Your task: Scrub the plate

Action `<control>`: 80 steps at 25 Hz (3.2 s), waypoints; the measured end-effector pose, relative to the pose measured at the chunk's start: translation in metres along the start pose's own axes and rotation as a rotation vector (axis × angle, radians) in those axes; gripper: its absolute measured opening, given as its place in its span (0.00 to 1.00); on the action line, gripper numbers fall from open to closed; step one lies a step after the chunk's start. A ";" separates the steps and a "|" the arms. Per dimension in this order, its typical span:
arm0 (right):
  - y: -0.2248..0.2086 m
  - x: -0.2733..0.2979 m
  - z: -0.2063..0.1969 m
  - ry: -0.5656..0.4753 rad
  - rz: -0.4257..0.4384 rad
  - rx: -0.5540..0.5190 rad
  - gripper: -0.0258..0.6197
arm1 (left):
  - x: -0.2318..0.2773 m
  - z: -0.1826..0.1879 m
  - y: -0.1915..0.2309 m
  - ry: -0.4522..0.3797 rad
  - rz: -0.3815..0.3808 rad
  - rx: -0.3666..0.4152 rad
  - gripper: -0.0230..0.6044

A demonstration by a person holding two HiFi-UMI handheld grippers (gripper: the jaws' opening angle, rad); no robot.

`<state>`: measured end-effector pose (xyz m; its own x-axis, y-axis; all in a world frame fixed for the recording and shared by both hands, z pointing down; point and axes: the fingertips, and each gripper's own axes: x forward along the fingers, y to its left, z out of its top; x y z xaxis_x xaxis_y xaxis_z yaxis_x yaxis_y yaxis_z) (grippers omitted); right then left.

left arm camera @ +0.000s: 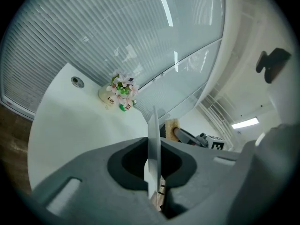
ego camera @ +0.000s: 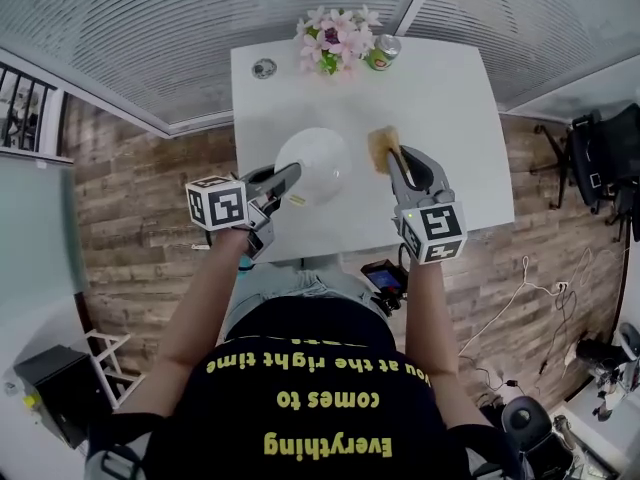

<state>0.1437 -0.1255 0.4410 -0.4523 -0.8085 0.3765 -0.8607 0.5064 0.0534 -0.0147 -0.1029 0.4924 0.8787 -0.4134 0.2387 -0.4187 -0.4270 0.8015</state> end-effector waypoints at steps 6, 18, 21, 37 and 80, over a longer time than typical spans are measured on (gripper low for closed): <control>0.004 -0.009 0.015 -0.041 0.007 -0.013 0.11 | -0.003 0.004 -0.017 -0.017 -0.011 0.039 0.07; 0.022 -0.014 0.050 -0.135 0.034 -0.051 0.11 | -0.010 0.015 -0.036 -0.052 -0.009 0.095 0.07; 0.026 -0.009 0.054 -0.141 0.043 -0.059 0.11 | -0.011 0.017 -0.036 -0.054 -0.009 0.099 0.07; 0.063 0.014 0.053 -0.105 0.112 -0.128 0.11 | -0.012 0.012 -0.046 -0.042 -0.043 0.090 0.07; 0.155 0.014 0.075 -0.146 0.378 -0.403 0.11 | -0.012 0.005 -0.048 -0.021 -0.054 0.100 0.07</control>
<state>-0.0137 -0.0805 0.3854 -0.7635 -0.5677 0.3080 -0.4888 0.8196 0.2990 -0.0065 -0.0814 0.4480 0.8958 -0.4044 0.1843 -0.3929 -0.5268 0.7538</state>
